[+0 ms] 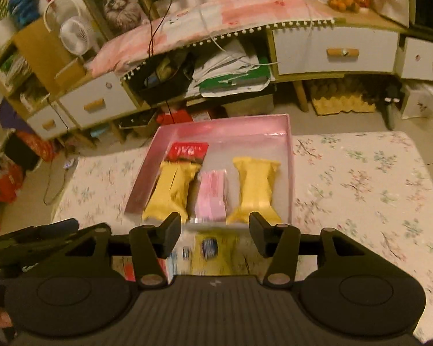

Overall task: Organize snacks
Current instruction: 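Place the yellow bag and pink cake into the box with both grippers, then grasp a red-and-white candy pack with the left gripper while the right gripper grasps a red candy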

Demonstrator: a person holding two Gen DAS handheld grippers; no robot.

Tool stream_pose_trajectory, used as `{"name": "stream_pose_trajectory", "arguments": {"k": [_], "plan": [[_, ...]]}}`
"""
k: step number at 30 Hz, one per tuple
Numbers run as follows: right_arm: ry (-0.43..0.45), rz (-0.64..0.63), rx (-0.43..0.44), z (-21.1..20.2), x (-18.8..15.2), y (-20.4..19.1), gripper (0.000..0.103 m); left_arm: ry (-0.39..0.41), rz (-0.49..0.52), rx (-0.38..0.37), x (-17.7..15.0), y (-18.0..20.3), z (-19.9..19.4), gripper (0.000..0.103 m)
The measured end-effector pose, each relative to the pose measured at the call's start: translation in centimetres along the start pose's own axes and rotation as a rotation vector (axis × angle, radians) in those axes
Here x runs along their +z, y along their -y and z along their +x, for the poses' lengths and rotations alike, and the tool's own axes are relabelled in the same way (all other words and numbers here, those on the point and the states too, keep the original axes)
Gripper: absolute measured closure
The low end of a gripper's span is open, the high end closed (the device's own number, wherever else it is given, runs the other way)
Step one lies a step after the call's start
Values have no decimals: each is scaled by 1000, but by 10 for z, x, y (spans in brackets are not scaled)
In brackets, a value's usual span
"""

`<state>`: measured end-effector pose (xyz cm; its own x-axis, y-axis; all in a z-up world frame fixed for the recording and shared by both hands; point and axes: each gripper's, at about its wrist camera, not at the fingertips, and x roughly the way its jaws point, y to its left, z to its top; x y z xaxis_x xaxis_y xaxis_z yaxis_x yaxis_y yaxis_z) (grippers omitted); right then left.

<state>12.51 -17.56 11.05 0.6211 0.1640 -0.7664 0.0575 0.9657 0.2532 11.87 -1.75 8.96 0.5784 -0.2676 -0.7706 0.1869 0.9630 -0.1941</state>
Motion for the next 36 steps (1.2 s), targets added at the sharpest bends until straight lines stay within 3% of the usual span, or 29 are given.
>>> {"name": "stream_pose_trajectory", "arguments": {"k": [5,7,12,15,22,26,30,36], "plan": [[-19,-49,11,-24,-18,-11,50,-65,-11,31,-36,-11,-20,23],[-23,-59,-6,-31,-24,-13,50,-95,-45,31,-51,-20,-21,23],[-41,-36,54,-32,-41,-7,46,-173,-147,16,-71,-41,-16,23],[-64,-74,44,-27,-45,-8,46,-168,-113,24,-77,-41,-17,23],[-113,-164,9,-22,-62,-6,46,-191,108,-83,-94,-7,-15,20],[-167,-161,18,-14,-71,-5,46,-200,152,-146,-102,15,-9,20],[-213,-132,-15,-6,-76,2,46,-209,199,-90,-105,24,2,22],[-280,-106,-93,8,-87,20,49,-196,141,-71,-97,6,0,22]]}}
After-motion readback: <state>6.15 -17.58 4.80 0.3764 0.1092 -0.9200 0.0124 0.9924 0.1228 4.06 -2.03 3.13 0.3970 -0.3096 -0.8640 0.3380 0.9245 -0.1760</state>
